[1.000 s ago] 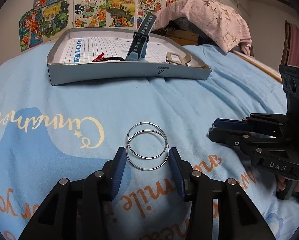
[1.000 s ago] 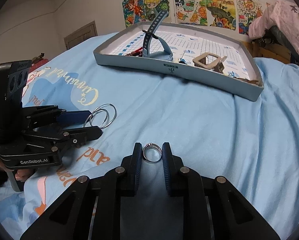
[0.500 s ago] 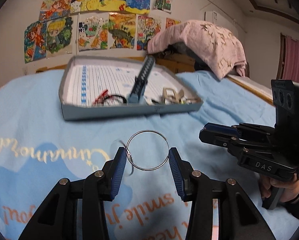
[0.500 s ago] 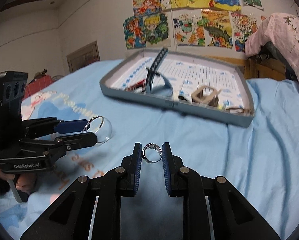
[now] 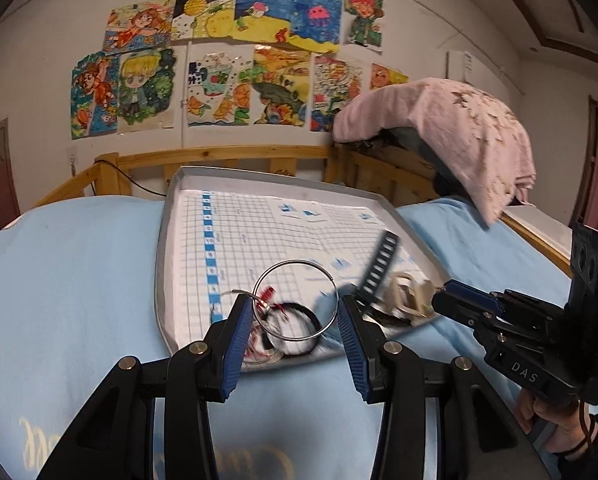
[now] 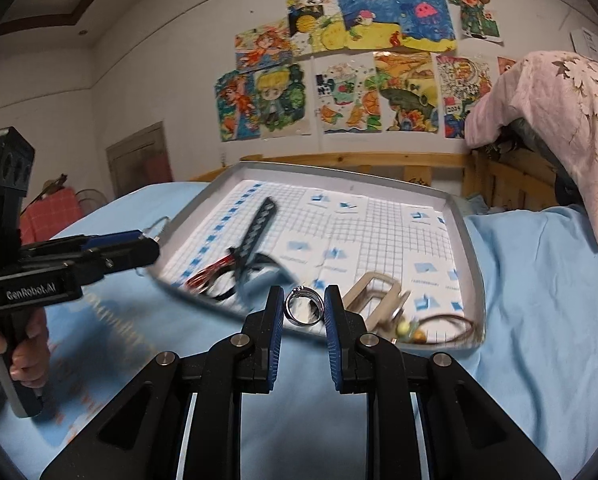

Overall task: Organize jewelry
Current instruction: 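Carry the hoop earring and silver ring into the tray and open both tools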

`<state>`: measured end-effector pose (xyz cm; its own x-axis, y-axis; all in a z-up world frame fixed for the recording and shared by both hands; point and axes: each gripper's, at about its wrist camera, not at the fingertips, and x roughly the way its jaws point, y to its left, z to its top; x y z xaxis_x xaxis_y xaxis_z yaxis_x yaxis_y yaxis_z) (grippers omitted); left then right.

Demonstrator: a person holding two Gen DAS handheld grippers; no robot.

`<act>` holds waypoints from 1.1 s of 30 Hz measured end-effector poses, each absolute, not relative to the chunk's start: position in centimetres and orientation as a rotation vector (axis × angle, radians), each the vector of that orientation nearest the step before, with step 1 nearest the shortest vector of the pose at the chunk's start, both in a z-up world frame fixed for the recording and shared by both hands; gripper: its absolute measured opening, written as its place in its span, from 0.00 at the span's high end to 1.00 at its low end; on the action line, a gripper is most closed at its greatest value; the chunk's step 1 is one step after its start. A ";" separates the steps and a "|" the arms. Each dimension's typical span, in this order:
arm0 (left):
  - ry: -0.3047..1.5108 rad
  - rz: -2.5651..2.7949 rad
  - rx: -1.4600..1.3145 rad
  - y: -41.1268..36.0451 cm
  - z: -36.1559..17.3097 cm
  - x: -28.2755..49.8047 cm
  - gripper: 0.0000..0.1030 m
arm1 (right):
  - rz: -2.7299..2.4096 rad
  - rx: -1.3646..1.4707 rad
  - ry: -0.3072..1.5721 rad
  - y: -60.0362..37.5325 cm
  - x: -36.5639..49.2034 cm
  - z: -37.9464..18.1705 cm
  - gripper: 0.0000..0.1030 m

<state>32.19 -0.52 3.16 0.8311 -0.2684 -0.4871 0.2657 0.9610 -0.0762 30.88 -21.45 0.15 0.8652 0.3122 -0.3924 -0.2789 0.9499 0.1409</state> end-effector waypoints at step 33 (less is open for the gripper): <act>0.459 -0.193 -0.060 0.5 2.4 30.7 0.05 | 0.259 0.119 0.362 -21.9 31.2 0.3 0.44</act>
<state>30.66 0.49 2.39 0.8786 -0.1985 -0.4343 0.1714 0.9800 -0.1011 31.16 -21.94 0.35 0.9029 0.2706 -0.3340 -0.2285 0.9602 0.1604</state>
